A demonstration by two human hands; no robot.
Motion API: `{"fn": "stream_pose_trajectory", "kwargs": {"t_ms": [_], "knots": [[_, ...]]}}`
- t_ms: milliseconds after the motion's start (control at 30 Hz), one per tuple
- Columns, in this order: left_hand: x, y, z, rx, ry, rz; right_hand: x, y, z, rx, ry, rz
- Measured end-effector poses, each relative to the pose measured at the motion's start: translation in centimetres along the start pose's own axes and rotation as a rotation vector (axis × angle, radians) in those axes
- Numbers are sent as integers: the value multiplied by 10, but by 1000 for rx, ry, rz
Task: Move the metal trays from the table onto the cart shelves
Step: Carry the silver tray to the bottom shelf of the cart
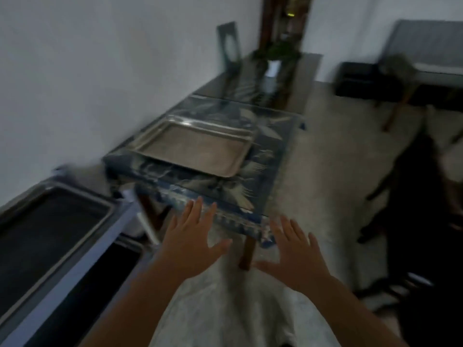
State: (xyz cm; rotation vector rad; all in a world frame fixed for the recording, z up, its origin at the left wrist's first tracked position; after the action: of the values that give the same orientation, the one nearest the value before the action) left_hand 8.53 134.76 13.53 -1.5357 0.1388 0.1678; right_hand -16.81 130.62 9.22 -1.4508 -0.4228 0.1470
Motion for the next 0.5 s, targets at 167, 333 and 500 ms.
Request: {"fn": "stream_pose_trajectory", "kwargs": {"t_ms": [167, 333, 500], "knots": [[-92, 15, -38, 61, 240, -21, -75, -10, 38, -68, 249, -23], [-158, 24, -76, 99, 363, -31, -133, -20, 49, -79, 364, -26], [-210, 34, -121, 100, 361, -36, -193, -35, 36, -43, 391, -42]]}}
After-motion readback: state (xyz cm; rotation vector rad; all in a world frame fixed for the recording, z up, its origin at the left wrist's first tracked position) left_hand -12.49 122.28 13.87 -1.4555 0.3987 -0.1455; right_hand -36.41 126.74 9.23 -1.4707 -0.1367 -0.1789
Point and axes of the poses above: each hand's wrist, its own z-axis away from the middle knuckle, its own y-axis out of the palm, x = y × z, the point moved 1 cm from there along -z, towards the middle knuckle, and after that the axes turned 3 degrees about -x, right-handed, at the moved point
